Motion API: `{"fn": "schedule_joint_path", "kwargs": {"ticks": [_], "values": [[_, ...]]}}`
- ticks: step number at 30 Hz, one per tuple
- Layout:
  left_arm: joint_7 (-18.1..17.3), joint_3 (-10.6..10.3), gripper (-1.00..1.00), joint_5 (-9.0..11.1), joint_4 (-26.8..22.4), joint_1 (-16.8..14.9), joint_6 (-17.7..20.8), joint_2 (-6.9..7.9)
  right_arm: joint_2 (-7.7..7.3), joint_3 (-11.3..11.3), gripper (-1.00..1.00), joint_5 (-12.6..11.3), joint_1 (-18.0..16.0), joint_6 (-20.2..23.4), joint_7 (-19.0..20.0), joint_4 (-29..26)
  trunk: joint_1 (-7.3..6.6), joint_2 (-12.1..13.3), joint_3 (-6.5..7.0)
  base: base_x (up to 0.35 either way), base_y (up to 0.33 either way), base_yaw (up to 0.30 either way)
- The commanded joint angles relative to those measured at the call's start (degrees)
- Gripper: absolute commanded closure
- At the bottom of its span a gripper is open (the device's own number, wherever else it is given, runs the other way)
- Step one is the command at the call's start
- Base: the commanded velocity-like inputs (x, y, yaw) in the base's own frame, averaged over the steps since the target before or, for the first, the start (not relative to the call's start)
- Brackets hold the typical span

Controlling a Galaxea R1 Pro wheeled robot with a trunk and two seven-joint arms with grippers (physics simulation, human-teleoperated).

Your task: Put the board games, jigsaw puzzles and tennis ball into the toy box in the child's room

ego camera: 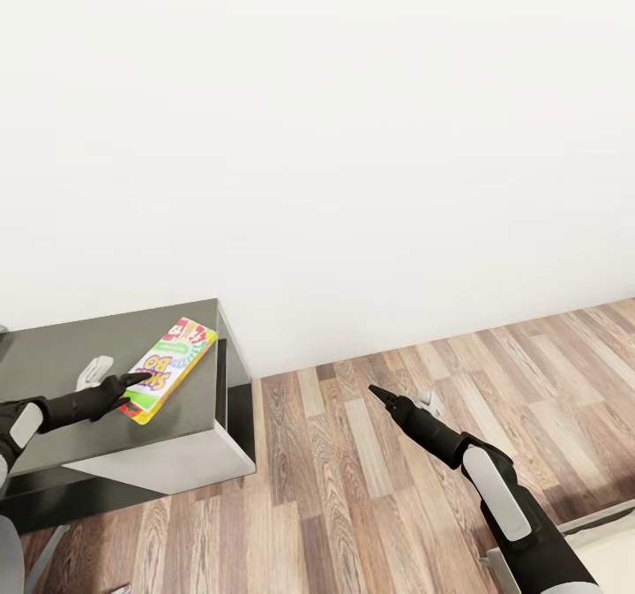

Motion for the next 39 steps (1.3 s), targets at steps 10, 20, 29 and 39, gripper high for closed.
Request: {"fn": "schedule_joint_path", "kwargs": {"ticks": [10, 20, 29, 39], "values": [[-0.31, -0.66, -1.0, -0.15, 0.03, 0.02, 0.25, -0.03, -0.04, 0.04, -1.0, -0.23, -0.04, 0.16, 0.0, -0.02, 0.04, -0.08, -0.09, 0.0, 0.0, 0.0], [-3.71, -0.82, -1.0, -0.26, -0.02, 0.0, 0.26, 0.53, -0.04, 0.04, -1.0, -0.23, -0.03, 0.18, 0.0, -0.02, 0.04, -0.08, -0.09, 0.0, 0.0, 0.0], [-4.84, -0.92, -1.0, -0.49, -1.87, 0.37, 0.44, 0.82, -0.04, 0.04, -1.0, -0.23, -0.03, 0.15, 0.0, -0.02, 0.04, -0.08, -0.09, 0.0, 0.0, 0.0], [-4.87, -0.92, -1.0, -0.59, -3.53, 0.95, 0.51, 2.02, -0.04, 0.04, -1.0, -0.23, -0.03, 0.16, 0.0, -0.02, 0.04, -0.08, -0.09, 0.0, 0.0, 0.0]]}}
